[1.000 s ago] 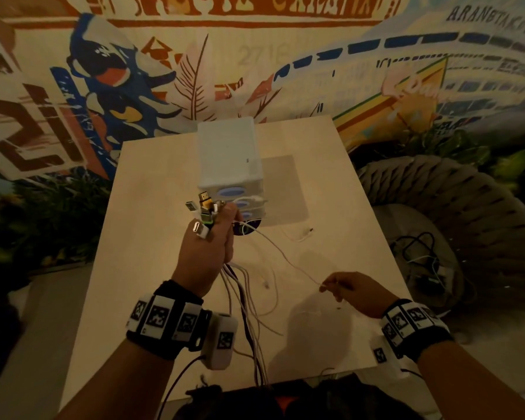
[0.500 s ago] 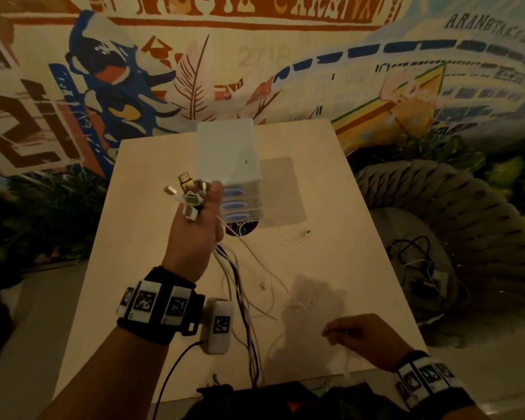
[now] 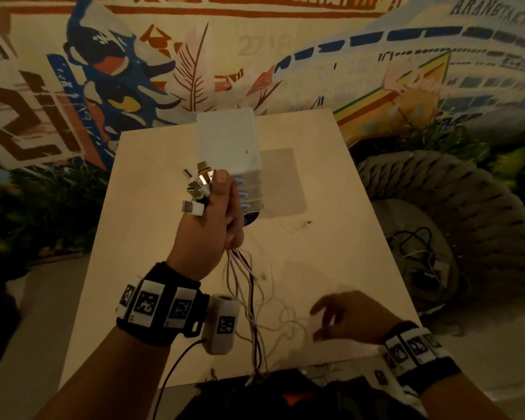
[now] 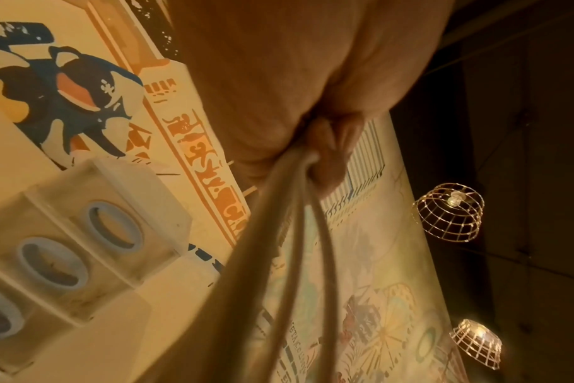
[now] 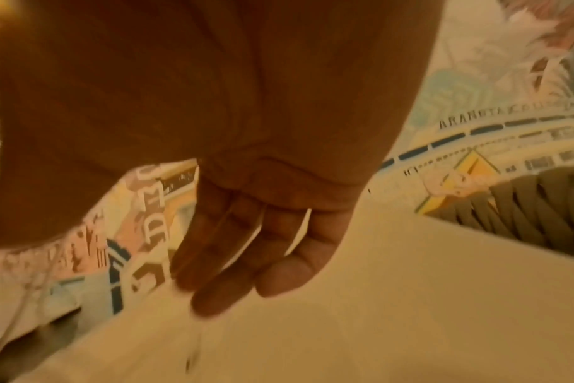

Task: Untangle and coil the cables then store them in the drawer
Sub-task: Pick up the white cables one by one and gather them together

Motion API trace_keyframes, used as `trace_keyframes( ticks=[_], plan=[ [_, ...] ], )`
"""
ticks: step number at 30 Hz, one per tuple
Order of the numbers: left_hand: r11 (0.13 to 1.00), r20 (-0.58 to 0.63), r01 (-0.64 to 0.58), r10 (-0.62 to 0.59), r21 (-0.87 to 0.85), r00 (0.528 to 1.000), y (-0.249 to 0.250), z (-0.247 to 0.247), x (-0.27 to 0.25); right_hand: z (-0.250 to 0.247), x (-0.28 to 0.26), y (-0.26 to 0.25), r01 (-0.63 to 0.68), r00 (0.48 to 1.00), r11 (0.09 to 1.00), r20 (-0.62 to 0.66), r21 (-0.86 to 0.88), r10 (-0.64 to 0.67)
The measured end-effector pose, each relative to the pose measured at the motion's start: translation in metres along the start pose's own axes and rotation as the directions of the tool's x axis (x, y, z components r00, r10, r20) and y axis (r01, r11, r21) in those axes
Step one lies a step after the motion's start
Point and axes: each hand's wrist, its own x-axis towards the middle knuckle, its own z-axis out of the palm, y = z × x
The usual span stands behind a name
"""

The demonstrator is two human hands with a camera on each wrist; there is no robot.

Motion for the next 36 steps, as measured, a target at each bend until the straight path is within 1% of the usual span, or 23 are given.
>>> trace_keyframes(
  ticks=[1, 2, 3, 4, 5, 6, 7, 9, 11, 12, 14, 17, 19, 21, 23, 25, 27, 31, 36],
  plan=[
    [1.0, 0.021, 0.005, -0.006, 0.001, 1.0, 0.001, 0.002, -0.002, -0.014, -0.003, -0.008, 0.014, 0.997, 1.0, -0.072, 0.007, -0.013],
    [1.0, 0.042, 0.011, -0.011, 0.005, 0.999, 0.002, 0.005, -0.004, -0.029, -0.006, -0.02, 0.06, 0.985, 0.998, -0.163, 0.019, -0.056],
    [1.0, 0.059, 0.02, -0.021, 0.007, 0.998, 0.003, 0.007, -0.006, -0.042, -0.009, -0.034, 0.132, 0.963, 0.99, -0.243, 0.042, -0.118],
    [0.999, 0.07, 0.034, -0.034, 0.004, 0.997, 0.002, 0.01, -0.008, -0.053, -0.011, -0.05, 0.22, 0.936, 0.974, -0.294, 0.059, -0.194],
    [0.999, 0.081, 0.048, -0.048, -0.005, 0.996, 0.003, 0.013, -0.01, -0.062, -0.01, -0.069, 0.299, 0.913, 0.951, -0.312, 0.076, -0.262],
    [0.998, 0.092, 0.06, -0.058, -0.011, 0.994, 0.002, 0.015, -0.012, -0.066, -0.007, -0.09, 0.354, 0.903, 0.93, -0.295, 0.098, -0.312],
    [0.998, 0.099, 0.063, -0.063, -0.001, 0.993, 0.002, 0.018, -0.014, -0.068, -0.002, -0.112, 0.381, 0.905, 0.916, -0.251, 0.127, -0.342],
    [0.998, 0.103, 0.052, -0.056, 0.039, 0.993, 0.002, 0.021, -0.018, -0.056, 0.018, -0.146, 0.403, 0.913, 0.895, -0.142, 0.189, -0.381],
    [0.998, 0.092, 0.059, -0.062, 0.031, 0.994, 0.006, 0.02, -0.022, -0.033, 0.036, -0.164, 0.439, 0.895, 0.861, -0.042, 0.255, -0.444],
    [0.998, 0.081, 0.062, -0.063, 0.024, 0.995, 0.008, 0.018, -0.023, -0.024, 0.041, -0.165, 0.433, 0.892, 0.851, -0.004, 0.297, -0.453],
    [0.999, 0.056, 0.05, -0.049, -0.003, 0.997, 0.013, 0.007, -0.024, -0.01, 0.045, -0.156, 0.372, 0.908, 0.851, 0.043, 0.372, -0.416],
    [0.998, 0.005, 0.021, -0.021, -0.063, 1.0, 0.016, -0.014, -0.028, 0.002, 0.038, -0.128, 0.214, 0.957, 0.879, 0.09, 0.427, -0.277],
    [0.995, -0.027, 0.011, -0.014, -0.098, 1.0, 0.016, -0.023, -0.031, 0.008, 0.03, -0.106, 0.151, 0.973, 0.899, 0.096, 0.411, -0.208],
    [0.993, -0.052, 0.011, -0.017, -0.115, 0.999, 0.018, -0.027, -0.032, 0.015, 0.021, -0.084, 0.133, 0.978, 0.927, 0.103, 0.351, -0.18],
    [0.993, -0.072, -0.003, -0.006, -0.12, 0.997, 0.024, -0.029, -0.031, 0.023, 0.011, -0.059, 0.075, 0.981, 0.957, 0.151, 0.28, -0.121],
    [0.993, -0.094, -0.005, -0.006, -0.118, 0.996, 0.028, -0.03, -0.028, 0.034, 0.002, -0.035, -0.044, 0.981, 0.957, 0.196, 0.288, -0.014],
    [0.994, -0.094, 0.01, -0.021, -0.113, 0.995, 0.026, -0.029, -0.028, 0.046, -0.008, -0.014, -0.15, 0.973, 0.929, 0.218, 0.339, 0.077],
    [0.998, -0.035, 0.049, -0.051, -0.05, 0.998, 0.011, -0.02, -0.032, 0.066, -0.023, 0.014, -0.262, 0.949, 0.919, 0.25, 0.296, 0.19],
    [0.997, 0.04, 0.067, -0.065, -0.041, 0.997, 0.009, -0.016, -0.031, 0.091, -0.024, 0.056, -0.346, 0.924, 0.914, 0.247, 0.213, 0.293]
  ],
)
